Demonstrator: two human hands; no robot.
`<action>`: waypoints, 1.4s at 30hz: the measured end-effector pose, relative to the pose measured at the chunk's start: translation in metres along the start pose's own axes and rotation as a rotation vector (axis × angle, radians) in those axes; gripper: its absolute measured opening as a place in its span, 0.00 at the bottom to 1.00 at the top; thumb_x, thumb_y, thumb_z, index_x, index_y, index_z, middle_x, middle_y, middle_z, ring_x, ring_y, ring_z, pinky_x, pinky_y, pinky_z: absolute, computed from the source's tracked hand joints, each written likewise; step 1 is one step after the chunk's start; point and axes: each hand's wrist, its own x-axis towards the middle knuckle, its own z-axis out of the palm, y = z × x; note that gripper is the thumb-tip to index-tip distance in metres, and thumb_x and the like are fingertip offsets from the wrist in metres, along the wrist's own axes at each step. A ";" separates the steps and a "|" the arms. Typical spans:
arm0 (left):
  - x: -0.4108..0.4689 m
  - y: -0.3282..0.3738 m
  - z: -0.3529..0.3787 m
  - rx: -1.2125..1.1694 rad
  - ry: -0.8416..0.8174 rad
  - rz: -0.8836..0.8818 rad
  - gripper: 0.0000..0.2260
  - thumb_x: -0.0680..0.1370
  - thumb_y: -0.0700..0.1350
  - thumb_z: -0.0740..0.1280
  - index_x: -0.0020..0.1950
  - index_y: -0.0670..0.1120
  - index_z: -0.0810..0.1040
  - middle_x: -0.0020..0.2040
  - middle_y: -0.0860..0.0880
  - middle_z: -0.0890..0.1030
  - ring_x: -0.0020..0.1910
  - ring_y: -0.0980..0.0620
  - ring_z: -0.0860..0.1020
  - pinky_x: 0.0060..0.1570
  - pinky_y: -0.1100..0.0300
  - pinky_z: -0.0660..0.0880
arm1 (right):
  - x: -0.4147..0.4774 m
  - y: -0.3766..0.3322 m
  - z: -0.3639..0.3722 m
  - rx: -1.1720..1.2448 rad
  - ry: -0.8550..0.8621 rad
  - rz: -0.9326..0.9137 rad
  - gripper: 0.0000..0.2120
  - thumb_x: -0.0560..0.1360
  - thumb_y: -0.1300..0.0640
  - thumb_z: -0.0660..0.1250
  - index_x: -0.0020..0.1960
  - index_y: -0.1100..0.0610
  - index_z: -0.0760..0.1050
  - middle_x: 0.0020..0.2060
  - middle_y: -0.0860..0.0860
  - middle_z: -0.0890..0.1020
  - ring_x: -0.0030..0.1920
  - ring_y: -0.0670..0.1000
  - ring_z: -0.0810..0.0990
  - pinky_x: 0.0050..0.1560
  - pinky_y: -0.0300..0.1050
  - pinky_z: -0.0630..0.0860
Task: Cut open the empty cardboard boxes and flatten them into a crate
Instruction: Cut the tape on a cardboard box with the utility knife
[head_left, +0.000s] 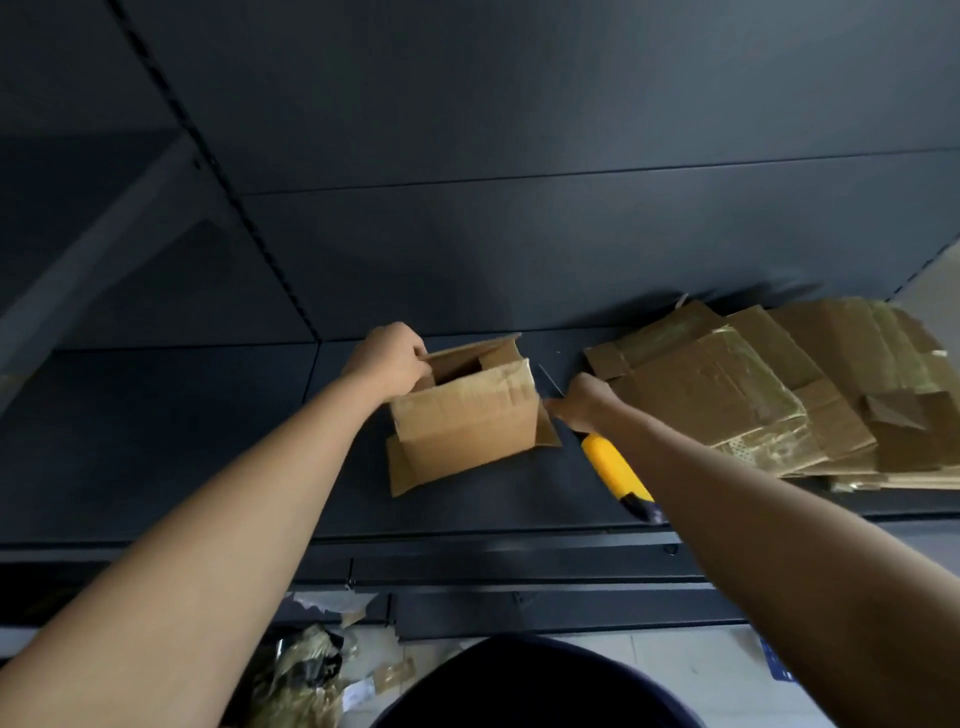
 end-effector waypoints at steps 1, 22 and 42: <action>0.000 -0.007 -0.005 -0.053 0.001 -0.044 0.04 0.74 0.45 0.70 0.46 0.45 0.82 0.44 0.48 0.82 0.37 0.52 0.76 0.31 0.60 0.69 | 0.002 0.002 0.008 0.021 0.009 0.018 0.20 0.75 0.46 0.67 0.55 0.62 0.72 0.46 0.57 0.77 0.45 0.56 0.76 0.37 0.42 0.68; -0.013 -0.032 -0.006 -0.499 -0.005 -0.438 0.23 0.69 0.48 0.73 0.60 0.43 0.70 0.53 0.46 0.75 0.45 0.48 0.75 0.30 0.59 0.73 | -0.003 -0.064 -0.024 0.762 -0.437 -0.043 0.22 0.71 0.34 0.65 0.54 0.49 0.78 0.59 0.53 0.76 0.53 0.56 0.78 0.47 0.47 0.77; 0.001 0.014 -0.015 -0.747 0.438 0.257 0.33 0.69 0.41 0.75 0.66 0.49 0.58 0.62 0.51 0.63 0.53 0.55 0.69 0.40 0.73 0.66 | -0.034 -0.014 -0.108 1.018 -0.311 0.018 0.11 0.71 0.50 0.72 0.50 0.54 0.75 0.43 0.52 0.81 0.44 0.53 0.79 0.53 0.49 0.74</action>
